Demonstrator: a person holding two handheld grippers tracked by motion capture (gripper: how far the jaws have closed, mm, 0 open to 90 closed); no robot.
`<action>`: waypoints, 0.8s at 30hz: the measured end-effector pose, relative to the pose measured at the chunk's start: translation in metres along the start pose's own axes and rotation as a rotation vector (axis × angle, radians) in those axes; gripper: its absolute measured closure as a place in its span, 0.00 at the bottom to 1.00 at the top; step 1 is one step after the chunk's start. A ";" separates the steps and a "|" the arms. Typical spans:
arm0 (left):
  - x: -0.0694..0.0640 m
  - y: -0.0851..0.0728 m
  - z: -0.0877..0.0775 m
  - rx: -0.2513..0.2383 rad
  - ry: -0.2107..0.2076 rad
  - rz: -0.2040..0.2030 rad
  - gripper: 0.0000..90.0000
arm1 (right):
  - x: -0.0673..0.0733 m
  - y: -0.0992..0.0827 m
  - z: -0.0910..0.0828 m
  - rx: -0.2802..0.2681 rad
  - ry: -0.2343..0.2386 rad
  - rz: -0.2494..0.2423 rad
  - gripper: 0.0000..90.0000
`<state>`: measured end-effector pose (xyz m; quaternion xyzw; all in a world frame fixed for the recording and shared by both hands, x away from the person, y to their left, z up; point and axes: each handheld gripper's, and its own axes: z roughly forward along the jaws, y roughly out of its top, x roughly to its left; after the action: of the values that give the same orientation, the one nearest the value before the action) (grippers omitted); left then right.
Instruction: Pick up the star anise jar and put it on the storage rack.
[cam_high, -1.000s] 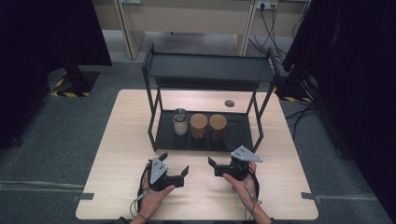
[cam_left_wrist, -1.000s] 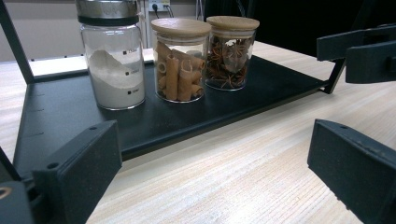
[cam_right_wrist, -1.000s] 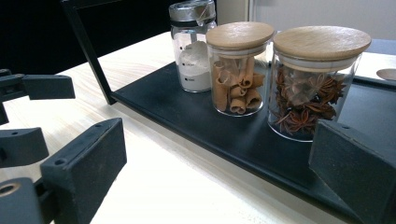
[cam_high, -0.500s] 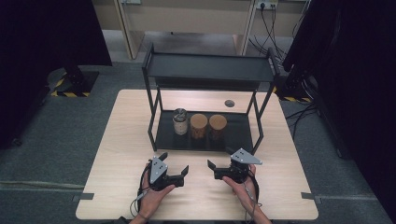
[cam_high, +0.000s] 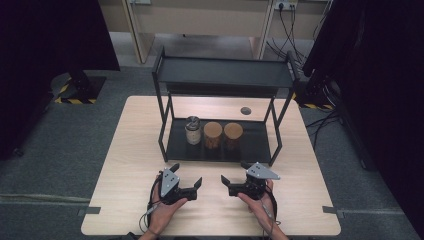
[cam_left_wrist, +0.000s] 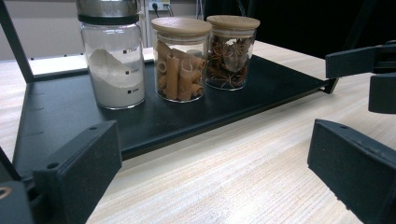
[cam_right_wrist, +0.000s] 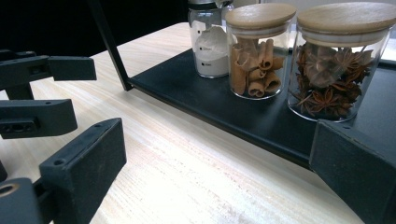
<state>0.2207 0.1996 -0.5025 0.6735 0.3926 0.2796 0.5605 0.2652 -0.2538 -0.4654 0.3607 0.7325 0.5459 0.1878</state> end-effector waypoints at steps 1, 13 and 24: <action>0.000 0.000 0.000 0.000 0.000 0.001 0.03 | 0.000 0.000 0.000 0.001 0.001 0.002 0.05; 0.000 0.000 0.000 -0.002 0.002 -0.001 0.03 | 0.003 -0.003 -0.006 -0.003 0.011 -0.001 0.04; 0.000 0.000 0.000 -0.002 0.001 -0.003 0.03 | 0.004 -0.005 -0.012 -0.009 0.015 0.002 0.04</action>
<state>0.2204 0.1998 -0.5029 0.6721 0.3935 0.2798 0.5614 0.2525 -0.2595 -0.4654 0.3566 0.7311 0.5520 0.1832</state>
